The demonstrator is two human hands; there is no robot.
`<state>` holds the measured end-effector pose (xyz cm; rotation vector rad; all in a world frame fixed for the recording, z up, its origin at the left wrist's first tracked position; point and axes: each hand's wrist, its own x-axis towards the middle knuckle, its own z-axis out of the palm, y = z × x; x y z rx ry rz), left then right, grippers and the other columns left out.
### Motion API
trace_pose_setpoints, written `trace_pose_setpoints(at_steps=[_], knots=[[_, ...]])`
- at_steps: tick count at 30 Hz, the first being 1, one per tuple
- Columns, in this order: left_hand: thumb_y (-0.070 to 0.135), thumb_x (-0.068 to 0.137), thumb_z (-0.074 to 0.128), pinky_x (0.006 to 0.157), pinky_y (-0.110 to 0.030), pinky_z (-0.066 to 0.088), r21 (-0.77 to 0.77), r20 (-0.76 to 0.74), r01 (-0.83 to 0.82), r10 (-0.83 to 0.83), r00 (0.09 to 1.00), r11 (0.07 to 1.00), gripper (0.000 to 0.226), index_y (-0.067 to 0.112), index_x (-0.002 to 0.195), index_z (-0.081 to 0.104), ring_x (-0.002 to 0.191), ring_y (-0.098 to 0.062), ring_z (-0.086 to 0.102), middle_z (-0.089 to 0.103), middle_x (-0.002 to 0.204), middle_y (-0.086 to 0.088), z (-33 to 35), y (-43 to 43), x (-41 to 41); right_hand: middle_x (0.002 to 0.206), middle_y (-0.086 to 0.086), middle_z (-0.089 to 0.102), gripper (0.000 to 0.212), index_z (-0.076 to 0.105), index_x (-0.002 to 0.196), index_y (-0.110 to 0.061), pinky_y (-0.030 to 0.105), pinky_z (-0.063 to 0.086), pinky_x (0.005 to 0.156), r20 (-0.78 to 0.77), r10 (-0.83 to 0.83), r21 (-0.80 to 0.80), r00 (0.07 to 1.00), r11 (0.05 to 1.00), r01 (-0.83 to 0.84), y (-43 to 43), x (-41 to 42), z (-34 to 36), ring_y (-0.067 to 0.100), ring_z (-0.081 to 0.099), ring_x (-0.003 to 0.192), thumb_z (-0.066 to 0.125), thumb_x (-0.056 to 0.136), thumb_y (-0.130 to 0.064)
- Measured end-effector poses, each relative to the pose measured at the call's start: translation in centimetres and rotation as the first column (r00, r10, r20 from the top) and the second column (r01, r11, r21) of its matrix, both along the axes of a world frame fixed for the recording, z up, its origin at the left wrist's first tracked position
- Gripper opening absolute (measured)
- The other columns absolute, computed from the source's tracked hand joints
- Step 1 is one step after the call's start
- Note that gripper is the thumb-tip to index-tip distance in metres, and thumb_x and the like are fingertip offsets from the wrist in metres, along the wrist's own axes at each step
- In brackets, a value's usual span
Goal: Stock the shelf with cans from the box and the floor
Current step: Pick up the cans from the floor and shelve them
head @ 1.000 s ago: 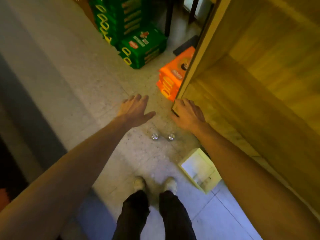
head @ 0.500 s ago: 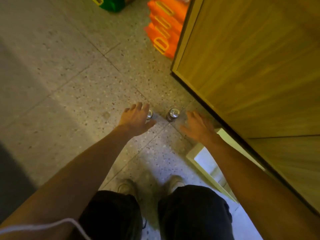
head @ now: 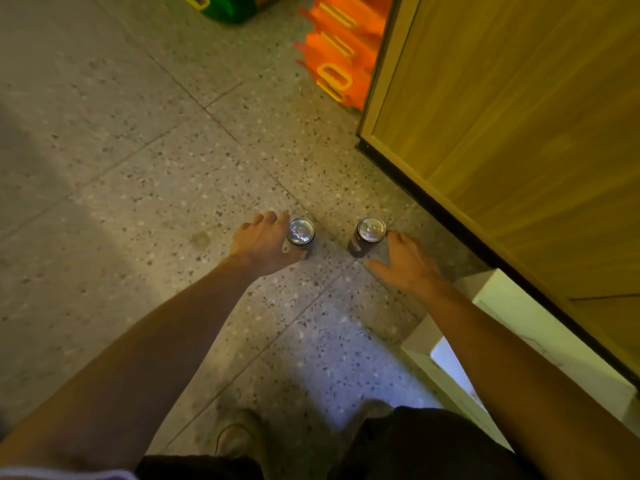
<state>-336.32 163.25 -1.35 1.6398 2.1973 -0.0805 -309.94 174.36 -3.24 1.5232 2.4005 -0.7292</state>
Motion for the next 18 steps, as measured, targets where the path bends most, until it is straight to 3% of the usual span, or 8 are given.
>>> trace_pose_setpoints(at_steps=[3, 5, 7, 9, 11, 14, 18], knots=[[0.062, 0.075, 0.071, 0.086, -0.044, 0.048, 0.054, 0.074, -0.074, 0.069, 0.995, 0.996, 0.077, 0.016, 0.130, 0.045, 0.115, -0.032, 0.056, 0.057, 0.125, -0.008, -2.2, -0.1, 0.3, 0.126, 0.010, 0.060, 0.072, 0.052, 0.131, -0.013, 0.033, 0.050, 0.084, -0.191, -0.149, -0.069, 0.970, 0.988, 0.138, -0.1, -0.6, -2.2, 0.027, 0.059, 0.113, 0.077, 0.076, -0.053], [0.055, 0.071, 0.078, 0.077, -0.040, 0.048, 0.109, 0.179, -0.159, 0.138, 0.974, 0.981, 0.072, 0.016, 0.123, 0.048, 0.108, -0.030, 0.058, 0.060, 0.119, -0.007, -3.4, 0.0, 0.8, 0.118, 0.001, 0.065, 0.069, 0.057, 0.128, -0.018, 0.024, 0.046, 0.078, -0.350, -0.240, -0.099, 0.906, 0.971, 0.219, -0.6, -1.0, -3.5, 0.020, 0.062, 0.107, 0.082, 0.072, -0.050], [0.047, 0.067, 0.082, 0.071, -0.035, 0.045, 0.180, 0.318, -0.273, 0.207, 0.925, 0.945, 0.066, 0.016, 0.117, 0.052, 0.099, -0.027, 0.060, 0.064, 0.111, -0.004, -4.3, 0.1, 1.3, 0.120, -0.003, 0.065, 0.070, 0.057, 0.130, -0.018, 0.022, 0.046, 0.082, -0.463, -0.326, -0.158, 0.824, 0.945, 0.285, -1.0, -1.4, -4.5, 0.015, 0.060, 0.110, 0.085, 0.071, -0.043], [0.038, 0.066, 0.085, 0.072, -0.035, 0.048, 0.215, 0.454, -0.382, 0.255, 0.854, 0.899, 0.061, 0.016, 0.115, 0.056, 0.096, -0.024, 0.062, 0.067, 0.108, -0.002, -4.7, 0.3, 1.8, 0.127, 0.000, 0.064, 0.072, 0.056, 0.133, -0.016, 0.025, 0.046, 0.090, -0.521, -0.381, -0.182, 0.764, 0.924, 0.337, -1.2, -2.0, -5.2, 0.013, 0.058, 0.114, 0.086, 0.072, -0.040], [0.031, 0.066, 0.086, 0.079, -0.040, 0.053, 0.218, 0.538, -0.440, 0.269, 0.799, 0.871, 0.061, 0.015, 0.117, 0.058, 0.096, -0.023, 0.063, 0.068, 0.108, -0.002, -4.9, 0.4, 2.2, 0.125, 0.001, 0.066, 0.066, 0.058, 0.128, -0.016, 0.024, 0.046, 0.088, -0.554, -0.408, -0.171, 0.726, 0.909, 0.380, -1.2, -2.6, -5.5, 0.010, 0.058, 0.109, 0.086, 0.072, -0.037], [0.029, 0.066, 0.087, 0.084, -0.044, 0.054, 0.206, 0.580, -0.458, 0.269, 0.769, 0.865, 0.063, 0.016, 0.120, 0.059, 0.099, -0.023, 0.063, 0.068, 0.110, -0.002, -4.5, 0.8, 2.4, 0.121, 0.002, 0.068, 0.062, 0.061, 0.125, -0.015, 0.022, 0.047, 0.085, -0.574, -0.443, -0.204, 0.688, 0.892, 0.405, -1.1, -3.1, -5.0, 0.012, 0.062, 0.106, 0.087, 0.072, -0.034], [0.029, 0.066, 0.087, 0.084, -0.043, 0.055, 0.208, 0.603, -0.445, 0.244, 0.759, 0.871, 0.061, 0.018, 0.119, 0.059, 0.099, -0.020, 0.063, 0.068, 0.109, 0.000, -0.4, 1.6, 2.1, 0.124, 0.001, 0.067, 0.067, 0.059, 0.129, -0.016, 0.030, 0.052, 0.094, -0.602, -0.460, -0.283, 0.652, 0.887, 0.364, -0.6, -2.7, -0.5, 0.013, 0.063, 0.111, 0.088, 0.071, -0.034]])
